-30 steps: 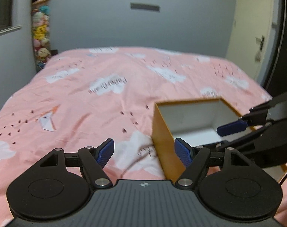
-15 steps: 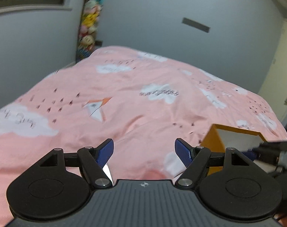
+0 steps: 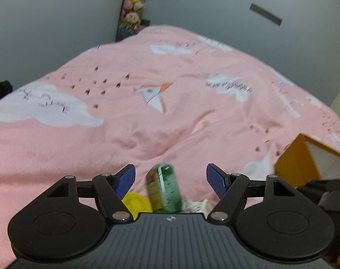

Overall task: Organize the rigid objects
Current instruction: 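Grasp the green gel bottle with the left tool while the right tool reaches the pink sponge cup, then lift the green bottle with the left tool while the right tool lifts the sponge cup, then carry both items over the orange box and release them inside, then move both tools back toward the remaining items on the bed, then grasp the cloth soap bag with the right tool while the left tool grasps the pink tin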

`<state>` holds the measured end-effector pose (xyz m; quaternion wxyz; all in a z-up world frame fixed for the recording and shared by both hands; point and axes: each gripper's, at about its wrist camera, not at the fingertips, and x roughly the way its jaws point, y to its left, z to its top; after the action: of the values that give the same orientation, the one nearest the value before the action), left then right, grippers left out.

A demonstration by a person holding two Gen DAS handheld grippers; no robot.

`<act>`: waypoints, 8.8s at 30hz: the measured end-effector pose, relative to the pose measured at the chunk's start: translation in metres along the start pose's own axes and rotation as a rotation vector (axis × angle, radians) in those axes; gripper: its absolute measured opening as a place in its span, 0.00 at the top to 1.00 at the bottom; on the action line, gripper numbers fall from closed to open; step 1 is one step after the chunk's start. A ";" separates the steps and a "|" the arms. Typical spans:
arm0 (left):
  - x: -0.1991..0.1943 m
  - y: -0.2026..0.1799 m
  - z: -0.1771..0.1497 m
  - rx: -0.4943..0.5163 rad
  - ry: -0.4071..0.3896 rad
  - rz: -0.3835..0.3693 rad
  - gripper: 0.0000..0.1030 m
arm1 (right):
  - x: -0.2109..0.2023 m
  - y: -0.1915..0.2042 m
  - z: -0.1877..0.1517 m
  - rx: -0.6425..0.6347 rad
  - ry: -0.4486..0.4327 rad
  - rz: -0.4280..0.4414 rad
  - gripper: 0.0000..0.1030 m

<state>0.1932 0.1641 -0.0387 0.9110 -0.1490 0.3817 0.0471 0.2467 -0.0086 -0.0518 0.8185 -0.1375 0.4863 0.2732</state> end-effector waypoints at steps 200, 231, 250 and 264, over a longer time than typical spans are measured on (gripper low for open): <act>-0.057 -0.064 -0.027 0.160 -0.012 -0.068 0.42 | -0.123 -0.012 -0.056 0.046 -0.313 -0.074 0.20; 0.005 0.017 -0.061 0.019 0.184 0.055 0.31 | 0.013 0.031 -0.047 -0.013 -0.061 0.005 0.41; 0.011 0.053 -0.057 -0.250 0.196 -0.061 0.58 | 0.073 0.033 -0.031 -0.045 -0.023 0.003 0.13; 0.043 0.047 -0.065 -0.166 0.263 -0.029 0.49 | 0.074 0.034 -0.036 -0.007 -0.014 0.050 0.24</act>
<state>0.1700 0.1873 -0.1231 0.8383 -0.2340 0.4903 0.0455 0.2291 0.0241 -0.1324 0.8142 -0.1261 0.4830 0.2964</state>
